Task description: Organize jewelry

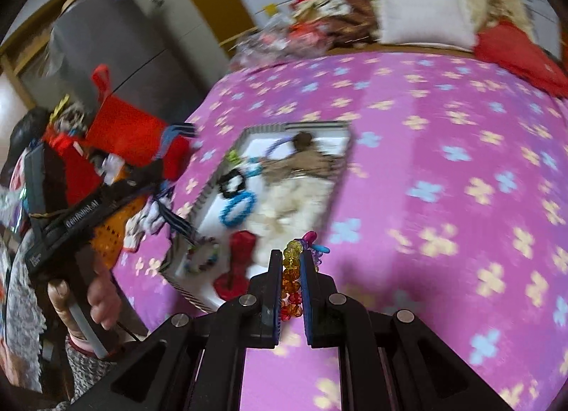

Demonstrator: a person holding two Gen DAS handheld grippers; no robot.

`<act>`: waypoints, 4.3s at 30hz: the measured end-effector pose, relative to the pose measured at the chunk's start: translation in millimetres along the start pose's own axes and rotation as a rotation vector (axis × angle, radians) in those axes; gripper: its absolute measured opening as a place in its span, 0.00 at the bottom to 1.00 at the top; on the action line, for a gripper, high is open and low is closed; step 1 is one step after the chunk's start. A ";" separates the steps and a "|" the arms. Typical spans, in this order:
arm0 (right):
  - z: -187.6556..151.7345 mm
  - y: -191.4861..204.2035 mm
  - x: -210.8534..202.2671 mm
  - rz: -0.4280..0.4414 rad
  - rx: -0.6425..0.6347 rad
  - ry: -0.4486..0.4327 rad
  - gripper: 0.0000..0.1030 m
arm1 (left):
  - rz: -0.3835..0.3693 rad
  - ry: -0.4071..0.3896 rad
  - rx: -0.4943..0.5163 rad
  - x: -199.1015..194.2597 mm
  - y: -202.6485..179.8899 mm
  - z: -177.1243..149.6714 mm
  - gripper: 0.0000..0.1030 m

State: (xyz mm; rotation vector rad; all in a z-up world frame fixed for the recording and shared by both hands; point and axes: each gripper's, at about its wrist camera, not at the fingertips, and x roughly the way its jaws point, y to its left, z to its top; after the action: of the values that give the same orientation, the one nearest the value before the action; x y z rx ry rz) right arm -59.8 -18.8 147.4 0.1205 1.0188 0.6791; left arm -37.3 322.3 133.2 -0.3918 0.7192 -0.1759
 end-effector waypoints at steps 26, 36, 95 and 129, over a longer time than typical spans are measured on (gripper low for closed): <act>-32.7 31.2 120.4 -0.125 -0.100 0.197 0.11 | 0.261 0.210 -0.065 90.7 52.6 -16.2 0.38; -43.2 53.6 85.2 -0.177 -0.201 0.076 0.39 | 0.136 0.154 -0.053 73.5 40.0 -11.8 0.47; -73.1 24.6 57.1 -0.152 -0.120 0.040 0.40 | 0.268 0.186 -0.007 69.9 42.5 -29.6 0.07; -179.4 -78.1 -98.8 -0.327 0.019 -0.151 0.40 | 0.548 -0.374 0.083 -103.7 -161.4 -105.6 0.80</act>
State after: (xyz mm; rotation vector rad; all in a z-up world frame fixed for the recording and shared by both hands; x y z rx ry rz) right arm -203.5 -175.3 93.7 0.0195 0.8737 0.3563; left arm -188.7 174.5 189.5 -0.1306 0.4258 0.3764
